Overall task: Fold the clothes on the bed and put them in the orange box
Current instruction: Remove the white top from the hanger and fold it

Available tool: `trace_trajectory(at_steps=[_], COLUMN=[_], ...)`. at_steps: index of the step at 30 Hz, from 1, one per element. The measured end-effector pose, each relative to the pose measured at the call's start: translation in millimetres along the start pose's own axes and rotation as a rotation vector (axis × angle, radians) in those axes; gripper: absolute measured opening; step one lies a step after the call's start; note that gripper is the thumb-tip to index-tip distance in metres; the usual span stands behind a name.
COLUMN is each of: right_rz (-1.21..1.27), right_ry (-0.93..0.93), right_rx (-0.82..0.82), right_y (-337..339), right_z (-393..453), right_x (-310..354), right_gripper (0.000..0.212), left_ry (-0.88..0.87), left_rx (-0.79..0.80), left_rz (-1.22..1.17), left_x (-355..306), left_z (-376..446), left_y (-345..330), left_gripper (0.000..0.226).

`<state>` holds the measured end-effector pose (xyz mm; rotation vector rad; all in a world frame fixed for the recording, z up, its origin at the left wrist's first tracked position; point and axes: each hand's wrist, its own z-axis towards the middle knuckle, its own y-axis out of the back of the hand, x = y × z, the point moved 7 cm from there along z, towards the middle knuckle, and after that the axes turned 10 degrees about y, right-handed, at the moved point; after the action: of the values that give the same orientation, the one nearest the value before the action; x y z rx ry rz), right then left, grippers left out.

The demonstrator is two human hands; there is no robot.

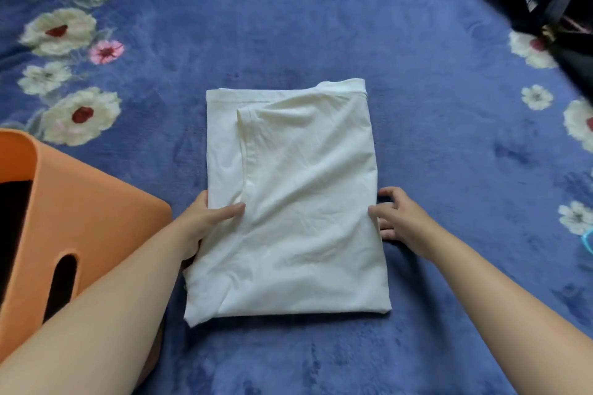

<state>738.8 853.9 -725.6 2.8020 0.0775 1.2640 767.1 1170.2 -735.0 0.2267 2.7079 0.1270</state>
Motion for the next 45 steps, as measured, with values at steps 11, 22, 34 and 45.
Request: trace_trajectory(at_steps=[11, 22, 34, 45], right_rz=[0.408, 0.663, -0.363, -0.516], right_ry=[-0.293, 0.007, 0.303, 0.149], right_rx=[0.443, 0.059, -0.490, -0.448], right_y=[-37.7, -23.8, 7.3, 19.4], right_z=[-57.6, 51.9, 83.6, 120.2], right_x=[-19.9, 108.2, 115.4, 117.8], right_gripper=[0.081, 0.058, 0.025, 0.040], left_ry=[0.407, 0.172, -0.270, -0.048], left_rx=[0.237, -0.132, -0.637, -0.571], left_rz=[-0.023, -1.007, 0.076, -0.026], left_x=[12.4, -115.5, -101.5, -92.0], left_z=[-40.1, -30.8, 7.8, 27.0], left_y=[-23.8, -13.8, 10.3, 20.7], left_gripper=[0.038, 0.020, 0.051, 0.066])
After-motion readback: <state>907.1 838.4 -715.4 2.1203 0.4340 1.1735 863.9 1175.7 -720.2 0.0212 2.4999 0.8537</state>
